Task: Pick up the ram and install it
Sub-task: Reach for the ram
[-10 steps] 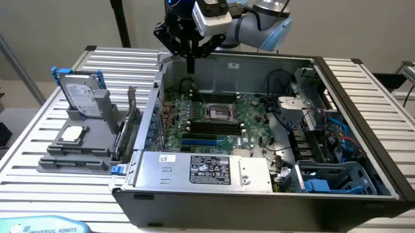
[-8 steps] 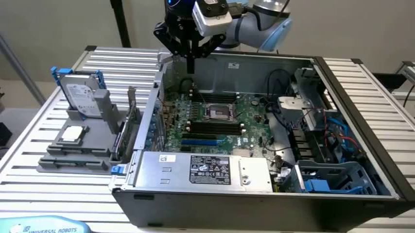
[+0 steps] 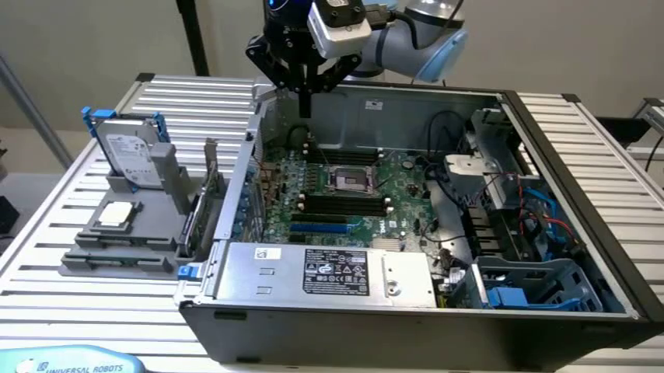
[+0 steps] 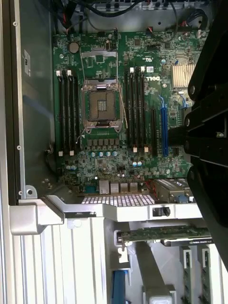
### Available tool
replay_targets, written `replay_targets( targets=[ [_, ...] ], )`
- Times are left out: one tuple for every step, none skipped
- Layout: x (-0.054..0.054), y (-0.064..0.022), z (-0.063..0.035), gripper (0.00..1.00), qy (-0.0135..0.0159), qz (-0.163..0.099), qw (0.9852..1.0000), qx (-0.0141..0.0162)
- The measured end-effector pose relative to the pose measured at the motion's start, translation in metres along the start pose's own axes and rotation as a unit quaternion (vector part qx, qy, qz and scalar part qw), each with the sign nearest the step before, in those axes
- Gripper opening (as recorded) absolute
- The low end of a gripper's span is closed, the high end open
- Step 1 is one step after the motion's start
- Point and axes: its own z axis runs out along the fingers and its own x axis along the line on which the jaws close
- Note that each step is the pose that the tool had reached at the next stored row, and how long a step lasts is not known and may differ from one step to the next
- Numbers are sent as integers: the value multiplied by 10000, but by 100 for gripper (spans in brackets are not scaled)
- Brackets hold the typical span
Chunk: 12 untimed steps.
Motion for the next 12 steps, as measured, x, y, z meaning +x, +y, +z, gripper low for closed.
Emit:
replay_targets(
  targets=[
    [0,0,0,11,0,0,10000,0],
    [0,0,0,11,0,0,10000,0],
    [0,0,0,11,0,0,10000,0],
    [0,0,0,11,0,0,10000,0],
    [0,0,0,11,0,0,10000,0],
    [0,0,0,11,0,0,10000,0],
    [0,0,0,11,0,0,10000,0],
    [0,0,0,11,0,0,10000,0],
    [0,0,0,11,0,0,10000,0],
    [2,-3,0,11,0,0,10000,0],
    [7,-8,-1,11,0,0,10000,0],
    [16,-15,-1,11,0,0,10000,0]
  ],
)
